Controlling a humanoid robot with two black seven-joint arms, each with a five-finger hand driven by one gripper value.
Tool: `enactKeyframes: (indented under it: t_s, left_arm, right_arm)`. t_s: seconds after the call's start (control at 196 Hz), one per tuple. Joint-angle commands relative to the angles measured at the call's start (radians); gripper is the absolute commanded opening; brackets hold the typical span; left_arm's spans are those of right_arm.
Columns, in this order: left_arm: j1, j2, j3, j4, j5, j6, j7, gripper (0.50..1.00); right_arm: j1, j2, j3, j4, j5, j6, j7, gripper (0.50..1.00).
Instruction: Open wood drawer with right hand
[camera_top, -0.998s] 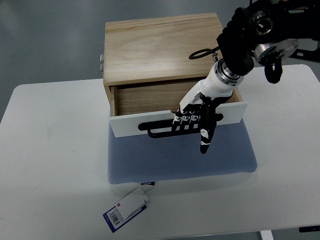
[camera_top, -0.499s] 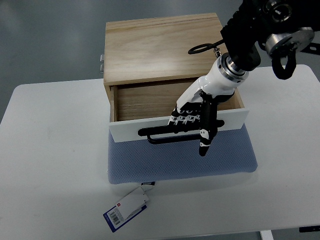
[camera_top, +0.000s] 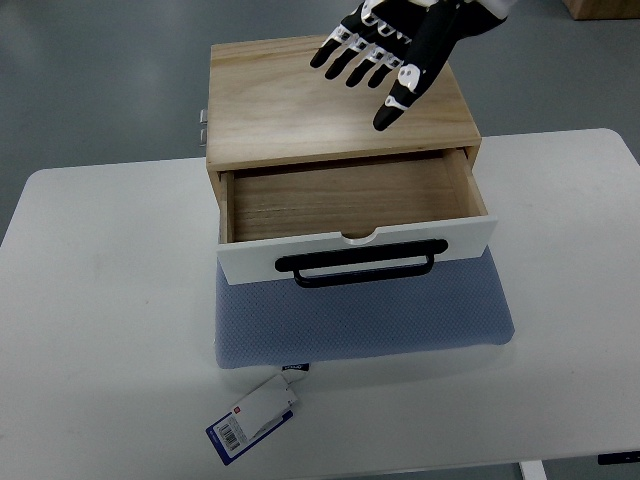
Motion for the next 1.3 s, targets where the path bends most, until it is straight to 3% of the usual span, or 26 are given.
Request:
enactKeyframes:
  t_s: [0.0,0.005,0.015,0.087,0.224,0.29,0.295,0.306,0.438,0.535,0.54,0.621,0.626,0.647,0.922,1.151,1.294]
  left_arm:
    - [0.0,0.0,0.001,-0.002,0.001,0.0,0.0,1.0]
    - [0.0,0.0,0.001,-0.002,0.001,0.0,0.0,1.0]
    - [0.0,0.0,0.001,-0.004,0.001,0.0,0.0,1.0]
    - [0.0,0.0,0.001,-0.004,0.001,0.0,0.0,1.0]
    - [0.0,0.0,0.001,-0.004,0.001,0.0,0.0,1.0]
    - [0.0,0.0,0.001,-0.004,0.001,0.0,0.0,1.0]
    - [0.0,0.0,0.001,-0.004,0.001,0.0,0.001,1.0]
    - [0.0,0.0,0.001,-0.004,0.001,0.0,0.0,1.0]
    - [0.0,0.0,0.001,-0.005,0.003,0.0,0.001,1.0]
    - [0.0,0.0,0.001,-0.005,0.003,-0.002,0.0,1.0]
    - [0.0,0.0,0.001,-0.007,0.003,0.0,0.001,1.0]
    - [0.0,0.0,0.001,-0.007,0.003,-0.002,0.001,1.0]
    - [0.0,0.0,0.001,-0.007,0.003,0.0,0.001,1.0]
    - [0.0,0.0,0.001,-0.007,0.003,-0.002,0.001,1.0]
    - [0.0,0.0,0.001,-0.008,0.004,-0.002,0.001,1.0]
    - [0.0,0.0,0.001,-0.008,0.004,-0.002,0.001,1.0]
    - [0.0,0.0,0.002,-0.01,0.003,-0.002,0.001,1.0]
  right_arm:
    - [-0.06,-0.028,0.069,-0.068,0.001,0.0,0.044,0.944]
    - [-0.132,-0.037,0.149,-0.124,0.001,0.0,0.084,0.944]
    - [-0.151,-0.037,0.17,-0.137,-0.001,0.0,0.092,0.944]
    - [-0.251,-0.035,0.284,-0.21,-0.001,0.0,0.13,0.944]
    - [-0.465,-0.005,0.569,-0.379,0.001,-0.115,0.228,0.944]
    - [-0.484,0.0,0.589,-0.39,0.001,-0.123,0.236,0.944]
    - [-0.567,0.033,0.697,-0.448,0.001,-0.158,0.277,0.944]
    - [-0.586,0.041,0.719,-0.459,0.001,-0.166,0.287,0.944]
    - [-0.774,0.124,0.932,-0.565,0.001,-0.189,0.353,0.944]
    - [-0.818,0.161,0.994,-0.605,0.001,-0.189,0.369,0.944]
    - [-0.867,0.216,1.076,-0.661,0.002,-0.183,0.394,0.944]
    - [-0.892,0.248,1.126,-0.694,0.002,-0.181,0.408,0.944]
    - [-0.927,0.294,1.197,-0.736,0.002,-0.18,0.426,0.946]
    - [-0.941,0.31,1.224,-0.752,0.002,-0.18,0.434,0.946]
    - [-1.067,0.462,1.393,-0.789,0.002,-0.175,0.509,0.946]
    - [-1.12,0.526,1.44,-0.787,0.001,-0.169,0.511,0.946]
    - [-1.148,0.534,1.443,-0.787,0.001,-0.121,0.511,0.946]
